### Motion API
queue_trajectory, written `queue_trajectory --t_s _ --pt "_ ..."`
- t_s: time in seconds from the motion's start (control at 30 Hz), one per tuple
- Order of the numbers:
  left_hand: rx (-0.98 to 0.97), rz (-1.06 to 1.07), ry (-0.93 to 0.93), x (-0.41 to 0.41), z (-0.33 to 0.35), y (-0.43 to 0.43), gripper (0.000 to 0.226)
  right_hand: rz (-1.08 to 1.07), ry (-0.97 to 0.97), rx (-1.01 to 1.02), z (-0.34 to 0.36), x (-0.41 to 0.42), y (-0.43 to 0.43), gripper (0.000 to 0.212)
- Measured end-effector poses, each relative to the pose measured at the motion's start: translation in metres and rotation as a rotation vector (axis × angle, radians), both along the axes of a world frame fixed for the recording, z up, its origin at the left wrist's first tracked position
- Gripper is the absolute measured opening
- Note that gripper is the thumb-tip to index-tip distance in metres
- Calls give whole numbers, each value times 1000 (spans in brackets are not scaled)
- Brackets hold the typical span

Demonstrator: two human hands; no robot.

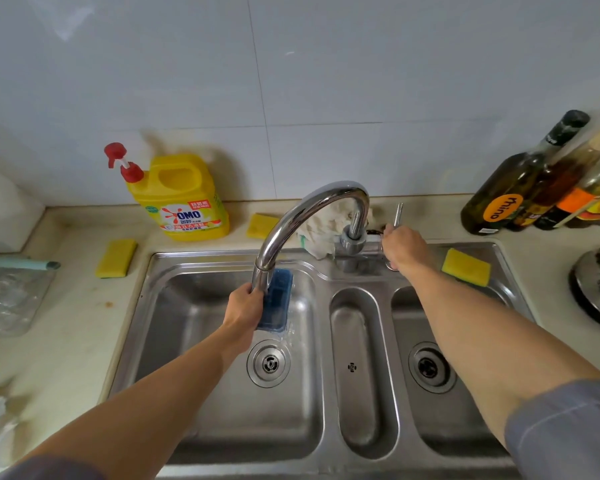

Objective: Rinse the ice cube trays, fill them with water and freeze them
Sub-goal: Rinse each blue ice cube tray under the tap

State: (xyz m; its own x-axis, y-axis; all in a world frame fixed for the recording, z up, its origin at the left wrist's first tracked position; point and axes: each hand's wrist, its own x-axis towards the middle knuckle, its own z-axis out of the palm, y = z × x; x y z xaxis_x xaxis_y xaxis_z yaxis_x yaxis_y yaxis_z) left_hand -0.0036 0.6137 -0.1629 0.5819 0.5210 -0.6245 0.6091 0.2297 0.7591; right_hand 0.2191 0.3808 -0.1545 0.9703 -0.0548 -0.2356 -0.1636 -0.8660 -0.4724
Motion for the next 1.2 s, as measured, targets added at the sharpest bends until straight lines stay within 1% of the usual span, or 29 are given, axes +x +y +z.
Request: queue_trajectory --t_s 0.2,0.33,0.53,0.6,0.67,0.73,0.8,0.83,0.87,0.93,1.0,1.03,1.1,1.17,1.2 --pt "2 36 -4 5 -5 -3 18 6 -40 21 -3 -2 2 53" --pt "-59 74 -30 5 -6 -10 17 8 -52 25 -2 -3 3 51" --pt "-86 59 -15 3 -8 -11 20 1 -19 45 3 -5 2 51" --pt "-131 60 -16 2 -9 -8 17 4 23 35 7 -8 2 50" --pt "-198 62 -19 2 -7 -5 18 -46 30 37 12 -18 1 51" --pt "-259 60 -29 1 -3 -2 20 -71 -38 30 19 -41 2 54" --pt "-334 69 -37 0 4 1 27 48 -148 -4 26 -72 9 45" --pt "-371 75 -44 0 8 1 29 131 -166 10 29 -87 14 38" --pt "-399 82 -51 -1 11 2 31 220 -144 33 32 -103 21 33" --pt "-434 77 -65 -2 15 3 34 380 -8 88 36 -132 41 30" --pt "-440 33 -87 -2 16 3 33 480 183 190 38 -159 63 41" --pt "-443 -1 -103 -4 17 2 32 505 258 229 39 -170 73 49" --pt "-477 -61 -129 -9 23 -1 37 511 344 268 38 -188 88 65" --pt "-529 -82 -127 -14 25 0 48 470 362 275 37 -197 95 76" --pt "-551 -85 -121 -17 24 2 53 449 361 268 36 -200 97 77"
